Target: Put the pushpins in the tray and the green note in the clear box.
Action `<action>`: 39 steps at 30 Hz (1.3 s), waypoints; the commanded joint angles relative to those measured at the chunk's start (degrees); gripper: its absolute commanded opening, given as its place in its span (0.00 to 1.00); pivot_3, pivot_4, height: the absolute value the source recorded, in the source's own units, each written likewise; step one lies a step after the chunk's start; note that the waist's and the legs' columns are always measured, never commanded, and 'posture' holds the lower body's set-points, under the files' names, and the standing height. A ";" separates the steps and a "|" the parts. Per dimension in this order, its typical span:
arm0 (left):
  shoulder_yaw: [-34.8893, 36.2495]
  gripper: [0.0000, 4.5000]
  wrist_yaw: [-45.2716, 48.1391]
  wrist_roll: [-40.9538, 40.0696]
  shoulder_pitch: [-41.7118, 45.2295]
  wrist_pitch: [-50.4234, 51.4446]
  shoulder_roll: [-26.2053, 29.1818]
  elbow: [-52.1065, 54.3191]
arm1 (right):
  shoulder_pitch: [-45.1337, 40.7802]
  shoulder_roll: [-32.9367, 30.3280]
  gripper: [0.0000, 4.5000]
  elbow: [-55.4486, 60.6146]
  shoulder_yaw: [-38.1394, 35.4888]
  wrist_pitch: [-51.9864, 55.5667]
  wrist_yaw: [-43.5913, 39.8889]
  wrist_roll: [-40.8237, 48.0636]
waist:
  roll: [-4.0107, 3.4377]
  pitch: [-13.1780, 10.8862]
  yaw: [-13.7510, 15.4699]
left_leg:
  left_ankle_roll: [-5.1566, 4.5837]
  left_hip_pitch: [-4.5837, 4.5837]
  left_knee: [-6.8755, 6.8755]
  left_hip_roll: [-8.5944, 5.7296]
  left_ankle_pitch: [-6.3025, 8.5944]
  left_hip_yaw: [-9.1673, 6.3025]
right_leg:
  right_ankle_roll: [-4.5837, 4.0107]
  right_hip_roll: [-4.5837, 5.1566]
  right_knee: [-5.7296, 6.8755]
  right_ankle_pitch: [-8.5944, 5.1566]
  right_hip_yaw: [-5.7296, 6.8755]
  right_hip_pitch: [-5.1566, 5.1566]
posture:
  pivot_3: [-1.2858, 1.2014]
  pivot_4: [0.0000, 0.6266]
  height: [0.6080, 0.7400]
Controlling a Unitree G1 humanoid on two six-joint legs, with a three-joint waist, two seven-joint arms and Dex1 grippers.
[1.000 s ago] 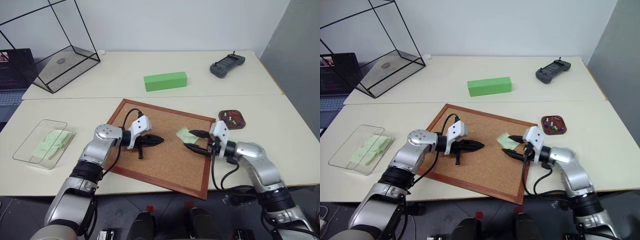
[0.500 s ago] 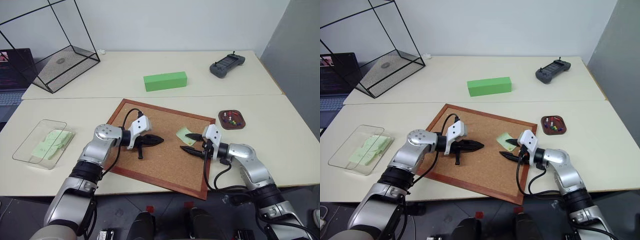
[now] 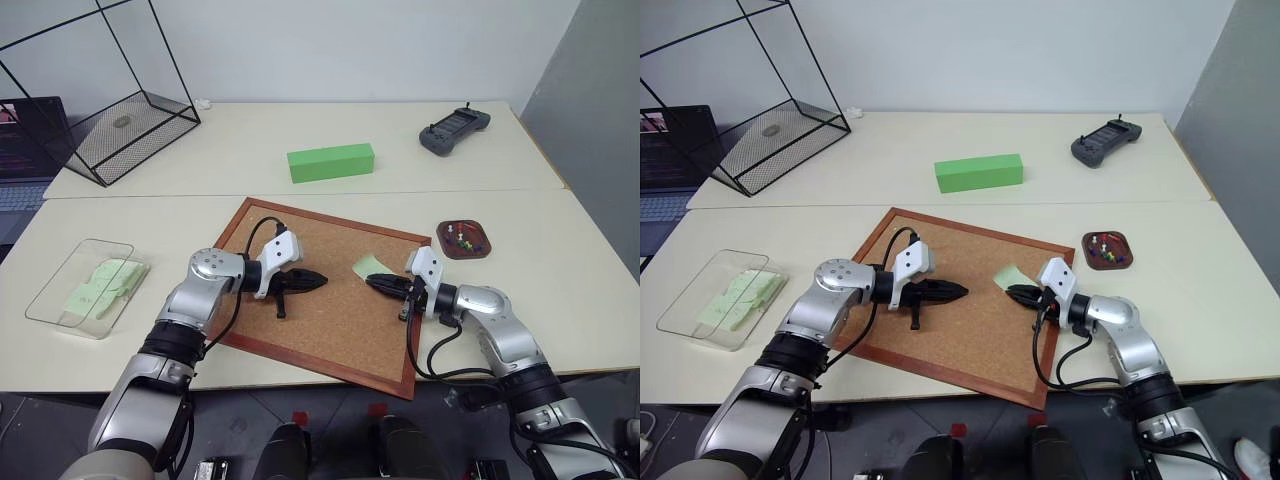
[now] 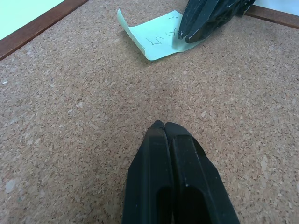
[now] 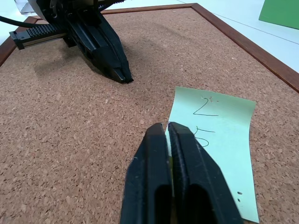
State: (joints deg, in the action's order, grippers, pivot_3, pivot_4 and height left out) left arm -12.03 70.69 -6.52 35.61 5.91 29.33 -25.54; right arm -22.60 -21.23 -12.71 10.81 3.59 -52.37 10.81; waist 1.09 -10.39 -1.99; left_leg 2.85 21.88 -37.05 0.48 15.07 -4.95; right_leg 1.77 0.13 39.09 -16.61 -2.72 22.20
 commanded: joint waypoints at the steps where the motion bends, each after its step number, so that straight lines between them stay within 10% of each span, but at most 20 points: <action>1: -0.60 0.00 0.05 0.92 0.49 0.08 0.08 -0.63 | -0.85 0.18 0.00 -0.70 -0.55 -1.06 0.48 -0.63 | 0.00 0.00 0.00 | 0.00 0.00 0.00 0.00 0.00 0.00 | 0.00 0.00 0.00 0.00 0.00 0.00 | 0.52 0.24 1.00; 25: 2.03 0.00 -1.58 -2.58 1.02 4.97 -1.73 1.21 | -3.55 -5.86 0.00 12.76 -5.91 2.45 0.35 2.84 | -0.01 -0.01 0.10 | 0.00 0.03 0.00 0.00 0.00 -0.02 | -0.01 0.04 0.00 0.00 0.01 0.01 | 0.52 0.24 1.00; 39: 20.77 0.56 -15.79 -31.41 3.13 53.06 -5.92 20.26 | -2.96 -8.39 0.00 12.88 -4.33 -9.26 5.69 -8.02 | 0.03 -0.03 -0.13 | 0.01 0.11 0.00 0.11 0.00 -0.08 | 0.00 0.06 0.00 0.00 0.05 0.06 | 0.52 0.24 1.00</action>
State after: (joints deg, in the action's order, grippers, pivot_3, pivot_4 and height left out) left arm 6.62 57.94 -34.66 39.64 54.91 24.37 -8.44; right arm -25.39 -29.03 -2.25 6.37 -3.47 -47.31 3.63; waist 1.12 -10.42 -2.12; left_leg 2.87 21.99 -37.06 0.59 15.06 -5.04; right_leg 1.76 0.19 39.09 -16.61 -2.67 22.26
